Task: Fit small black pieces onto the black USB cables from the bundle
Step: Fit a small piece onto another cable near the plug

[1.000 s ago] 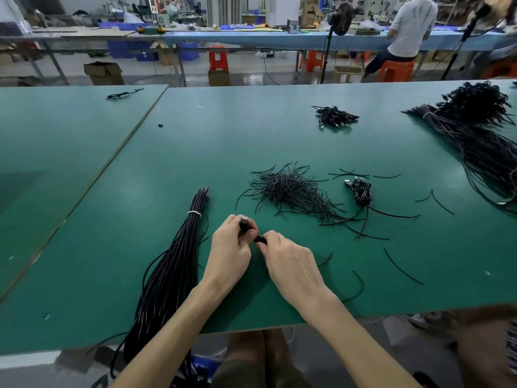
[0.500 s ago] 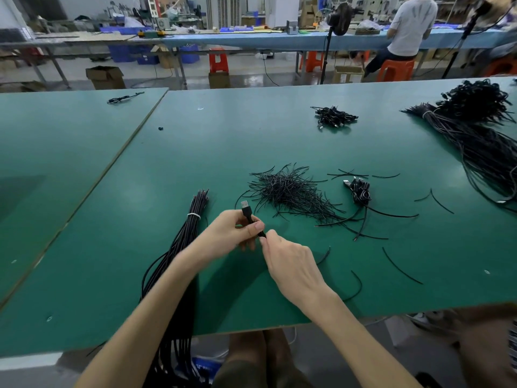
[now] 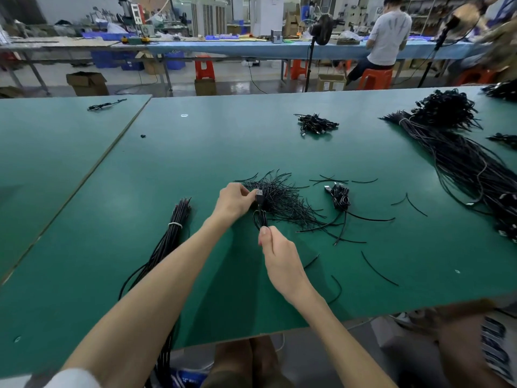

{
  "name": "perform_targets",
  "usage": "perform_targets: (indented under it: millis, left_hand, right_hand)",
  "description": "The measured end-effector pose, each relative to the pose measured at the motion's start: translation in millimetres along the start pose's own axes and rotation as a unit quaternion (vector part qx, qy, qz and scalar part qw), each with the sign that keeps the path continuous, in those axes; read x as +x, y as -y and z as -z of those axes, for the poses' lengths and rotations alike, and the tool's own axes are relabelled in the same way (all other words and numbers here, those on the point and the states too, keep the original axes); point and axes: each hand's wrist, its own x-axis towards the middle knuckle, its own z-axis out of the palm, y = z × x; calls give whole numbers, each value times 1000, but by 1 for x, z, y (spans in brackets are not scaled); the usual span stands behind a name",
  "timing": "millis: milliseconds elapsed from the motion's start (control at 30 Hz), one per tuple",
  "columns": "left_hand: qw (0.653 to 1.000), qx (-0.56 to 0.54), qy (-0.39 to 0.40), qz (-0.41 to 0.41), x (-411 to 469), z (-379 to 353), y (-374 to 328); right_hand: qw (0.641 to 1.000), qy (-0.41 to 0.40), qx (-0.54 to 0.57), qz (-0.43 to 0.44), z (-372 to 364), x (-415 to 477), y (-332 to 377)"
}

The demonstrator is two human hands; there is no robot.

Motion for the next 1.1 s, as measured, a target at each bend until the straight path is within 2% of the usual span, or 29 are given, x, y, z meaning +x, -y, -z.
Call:
perform_targets:
  millis: [200, 367, 567, 800, 900, 1000, 1100]
  left_hand:
    - [999, -10, -37, 13, 1, -5, 6]
    - [997, -65, -45, -1, -8, 11, 18]
    - [993, -96, -72, -6, -20, 30, 30]
    - [983, -173, -59, -25, -45, 39, 36]
    - [959, -279, 17, -54, -62, 45, 31]
    - [911, -383, 125, -84, -81, 46, 28]
    - [899, -386, 183, -95, -95, 38, 32]
  right_hand:
    - [999, -5, 37, -12, 1, 3, -2]
    - [996, -11, 90, -22, 2, 6, -2]
    - [995, -5, 98, -24, 2, 6, -1]
    - [995, -1, 94, -22, 3, 8, 0]
    - [995, 1, 98, -26, 3, 8, 1]
    - [994, -2, 103, -27, 3, 9, 1]
    - [996, -1, 83, -23, 2, 8, 1]
